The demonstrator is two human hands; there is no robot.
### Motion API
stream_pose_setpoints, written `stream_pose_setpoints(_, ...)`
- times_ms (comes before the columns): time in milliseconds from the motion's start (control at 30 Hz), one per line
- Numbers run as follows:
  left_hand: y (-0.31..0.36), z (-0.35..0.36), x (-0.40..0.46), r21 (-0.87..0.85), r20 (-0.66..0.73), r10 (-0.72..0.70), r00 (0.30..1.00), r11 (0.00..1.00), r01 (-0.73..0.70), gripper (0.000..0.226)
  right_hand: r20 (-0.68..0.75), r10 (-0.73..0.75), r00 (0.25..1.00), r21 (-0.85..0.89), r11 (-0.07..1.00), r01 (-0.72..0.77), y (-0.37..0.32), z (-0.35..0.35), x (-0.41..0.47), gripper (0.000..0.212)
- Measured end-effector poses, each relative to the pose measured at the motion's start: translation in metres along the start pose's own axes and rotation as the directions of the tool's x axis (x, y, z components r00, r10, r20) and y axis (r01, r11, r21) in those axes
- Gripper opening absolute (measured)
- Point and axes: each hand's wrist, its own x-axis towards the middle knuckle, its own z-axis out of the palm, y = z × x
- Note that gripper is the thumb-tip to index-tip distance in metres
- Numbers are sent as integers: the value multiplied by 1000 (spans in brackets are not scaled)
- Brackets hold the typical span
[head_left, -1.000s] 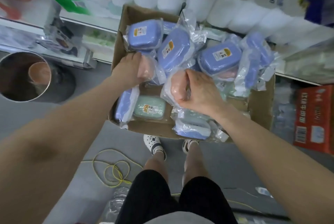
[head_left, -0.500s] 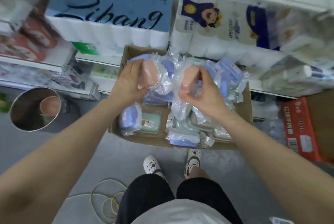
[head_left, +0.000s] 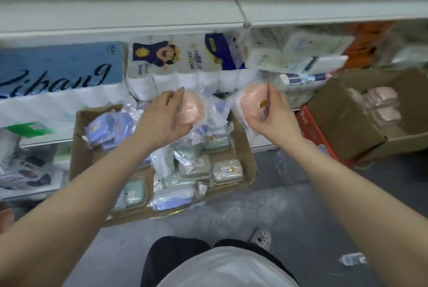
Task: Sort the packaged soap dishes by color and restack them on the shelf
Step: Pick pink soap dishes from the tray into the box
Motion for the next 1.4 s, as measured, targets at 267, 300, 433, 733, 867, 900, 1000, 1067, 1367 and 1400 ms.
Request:
stream_pose_setpoints(267, 175, 57, 98, -41, 74, 148, 986, 989, -145, 92, -126, 169, 978, -25, 985, -173, 160, -109, -19, 87)
stream_pose_setpoints(300, 198, 66, 111, -55, 72, 176, 982, 983, -173, 93, -149, 185, 971, -38, 981, -192, 181, -123, -21, 88)
stream_pose_setpoints(433, 290, 100, 154, -101, 79, 271, 959, 960, -262, 94, -214, 265, 940, -31, 960, -277, 262, -177, -35, 86)
stream_pose_setpoints(733, 425, 158, 244, -71, 152, 435, 888, 901, -429, 96, -270, 429, 862, -33, 891, -453, 389, -244, -37, 90)
stream_pose_setpoints(867, 462, 186, 294, -78, 169, 477, 863, 879, -470, 95, -275, 473, 837, -18, 868, -496, 431, -253, -13, 91)
stream_pose_setpoints(900, 469, 192, 308, -79, 169, 487, 857, 873, -481, 95, -281, 481, 831, -10, 864, -503, 440, -255, -6, 91)
stream_pose_setpoints(1000, 489, 205, 343, -73, 170, 513, 841, 858, -509, 96, -279, 504, 818, -1, 851, -525, 464, -263, 16, 93)
stream_pose_setpoints(1067, 502, 213, 364, -49, 189, 528, 828, 847, -529, 97, -282, 525, 803, 6, 838, -546, 481, -270, 29, 95)
stream_pose_setpoints(1367, 545, 261, 414, 37, 297, 456, 839, 873, -487, 96, -333, 561, 758, 92, 820, -566, 586, -296, 77, 91)
stream_pose_setpoints(1400, 550, 267, 417, 44, 311, 426, 850, 887, -460, 95, -323, 554, 768, 88, 825, -558, 603, -298, 85, 90)
